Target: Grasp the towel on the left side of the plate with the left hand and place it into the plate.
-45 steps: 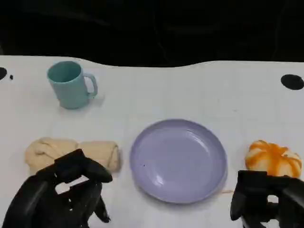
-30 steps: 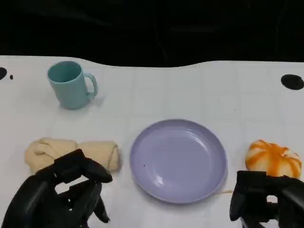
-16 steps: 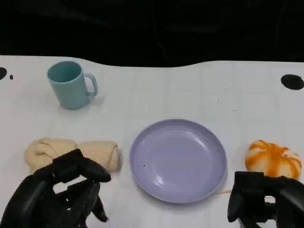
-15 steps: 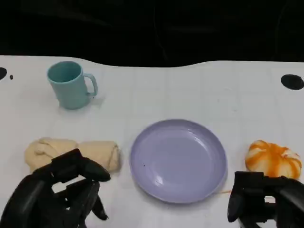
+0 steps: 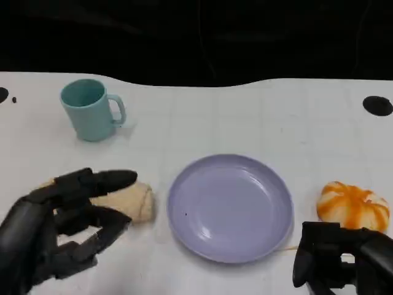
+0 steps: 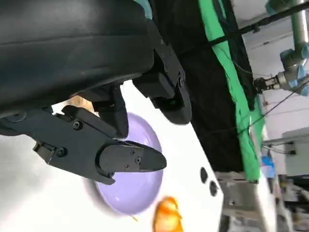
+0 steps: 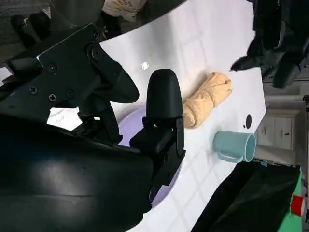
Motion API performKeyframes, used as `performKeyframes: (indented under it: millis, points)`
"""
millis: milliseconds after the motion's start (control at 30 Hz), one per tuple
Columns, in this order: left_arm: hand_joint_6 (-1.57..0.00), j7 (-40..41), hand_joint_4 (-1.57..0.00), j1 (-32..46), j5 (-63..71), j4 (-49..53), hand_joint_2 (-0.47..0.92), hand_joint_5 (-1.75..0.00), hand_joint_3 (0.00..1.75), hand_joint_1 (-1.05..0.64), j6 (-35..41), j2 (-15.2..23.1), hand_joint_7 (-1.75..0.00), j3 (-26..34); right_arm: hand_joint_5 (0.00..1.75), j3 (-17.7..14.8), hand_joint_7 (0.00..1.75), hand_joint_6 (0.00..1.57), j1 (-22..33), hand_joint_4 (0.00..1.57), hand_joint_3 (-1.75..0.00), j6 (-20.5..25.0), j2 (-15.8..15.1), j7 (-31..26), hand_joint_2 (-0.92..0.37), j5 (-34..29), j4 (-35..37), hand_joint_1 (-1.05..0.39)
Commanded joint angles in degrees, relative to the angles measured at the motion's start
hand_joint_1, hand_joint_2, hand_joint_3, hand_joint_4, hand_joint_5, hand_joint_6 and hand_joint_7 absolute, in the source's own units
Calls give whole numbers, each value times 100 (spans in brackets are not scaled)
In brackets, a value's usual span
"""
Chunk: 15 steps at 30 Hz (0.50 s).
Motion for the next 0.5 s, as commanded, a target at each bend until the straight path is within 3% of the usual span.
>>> performKeyframes:
  millis: [33,133,233,500]
  points:
    - [-38,-235,-32,-490,1294,69,92,-40,16,-57,96,1020,0,-184,175,1,154,63,-10,73,-129,3,-53,10,-50,26,-91,-4]
    - [-27,-397,-25,-925,2476,359,92,-31,11,-61,186,1629,0,-701,175,-11,154,63,12,73,-128,-19,-61,19,-50,23,-100,-4]
    - [-23,-487,-23,-1266,3637,565,92,-26,10,-68,293,1927,0,-1232,175,-18,153,63,31,73,-127,-25,-55,16,-50,24,-111,-4]
    - [-19,-1063,-20,-2362,5470,1599,92,-19,4,-70,538,1731,0,-2366,175,-24,152,64,52,72,-128,17,-57,3,-50,35,-164,-6]
